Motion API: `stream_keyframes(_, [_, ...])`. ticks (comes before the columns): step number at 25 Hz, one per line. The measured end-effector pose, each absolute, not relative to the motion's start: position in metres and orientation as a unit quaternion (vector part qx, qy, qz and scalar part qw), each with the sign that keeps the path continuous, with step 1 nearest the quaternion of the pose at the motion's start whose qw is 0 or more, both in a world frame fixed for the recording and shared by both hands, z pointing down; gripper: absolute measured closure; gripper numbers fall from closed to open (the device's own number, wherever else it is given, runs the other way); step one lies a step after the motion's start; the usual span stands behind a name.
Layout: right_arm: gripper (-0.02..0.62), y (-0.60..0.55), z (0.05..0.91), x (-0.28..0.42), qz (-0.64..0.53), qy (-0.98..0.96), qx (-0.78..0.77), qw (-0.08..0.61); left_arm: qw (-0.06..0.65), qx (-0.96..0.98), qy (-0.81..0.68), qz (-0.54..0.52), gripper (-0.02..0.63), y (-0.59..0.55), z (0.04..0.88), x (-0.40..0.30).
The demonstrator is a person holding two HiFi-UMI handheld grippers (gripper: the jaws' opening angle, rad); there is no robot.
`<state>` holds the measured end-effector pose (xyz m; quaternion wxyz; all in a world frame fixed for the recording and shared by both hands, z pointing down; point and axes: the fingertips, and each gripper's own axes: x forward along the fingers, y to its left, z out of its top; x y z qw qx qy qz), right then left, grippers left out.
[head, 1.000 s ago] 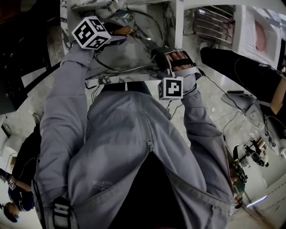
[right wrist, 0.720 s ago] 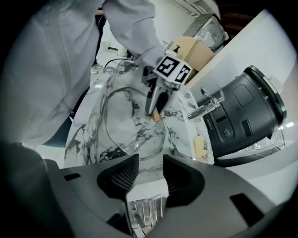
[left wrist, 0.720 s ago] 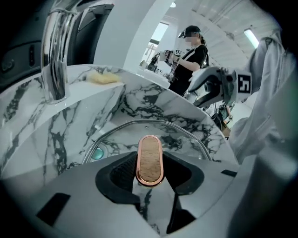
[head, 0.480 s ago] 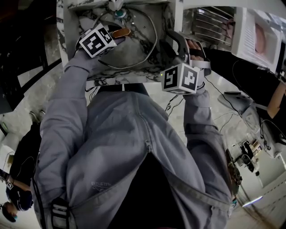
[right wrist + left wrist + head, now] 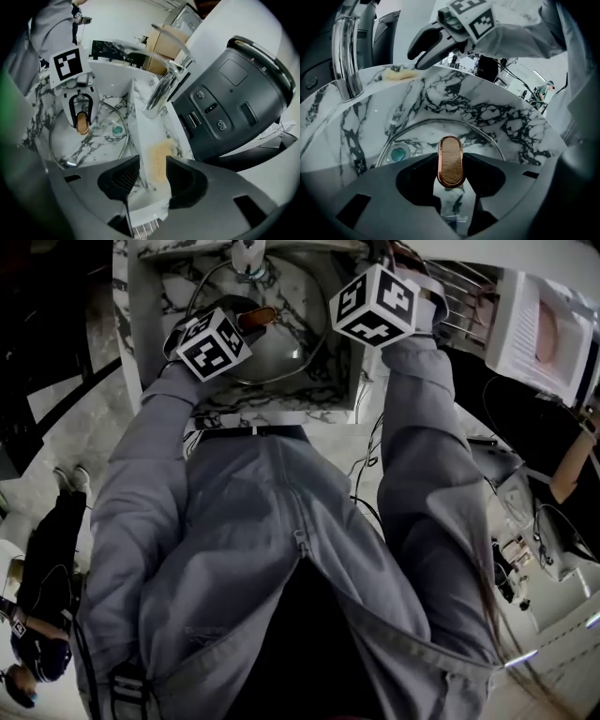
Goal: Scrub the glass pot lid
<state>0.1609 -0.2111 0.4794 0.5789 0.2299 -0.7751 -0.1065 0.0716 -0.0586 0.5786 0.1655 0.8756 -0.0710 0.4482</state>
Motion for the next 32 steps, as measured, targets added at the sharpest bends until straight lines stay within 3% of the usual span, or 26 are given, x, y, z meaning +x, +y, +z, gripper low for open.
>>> stream_keyframes(9, [0.417,-0.229,0.519,0.154,-0.089,-0.759,0.179,0.620,0.152,0.878,-0.069,0.448,0.419,-0.057,0.588,0.068])
stream_keyframes(17, [0.416,-0.228,0.525,0.155,-0.088,-0.747,0.193,0.630,0.187,0.883,-0.101,0.419,0.405,-0.059,0.576,0.061])
stream_keyframes(23, [0.534,-0.207,0.517,0.149,-0.118,-0.741,0.222,0.623,0.210,0.888,-0.163,0.374,0.382,-0.065,0.539,0.037])
stream_keyframes(24, [0.538,-0.202,0.515,0.147,-0.117,-0.743,0.224,0.620,0.214,0.890,-0.180,0.361,0.392,-0.067,0.530,0.032])
stream_keyframes(27, [0.545,-0.183,0.504,0.139,-0.117,-0.750,0.229,0.609,0.217,0.891,-0.237,0.322,0.544,-0.072,0.503,0.016])
stream_keyframes(32, [0.548,-0.147,0.482,0.106,-0.122,-0.772,0.226,0.582,0.195,0.889,-0.298,0.288,0.589,-0.065,0.468,-0.003])
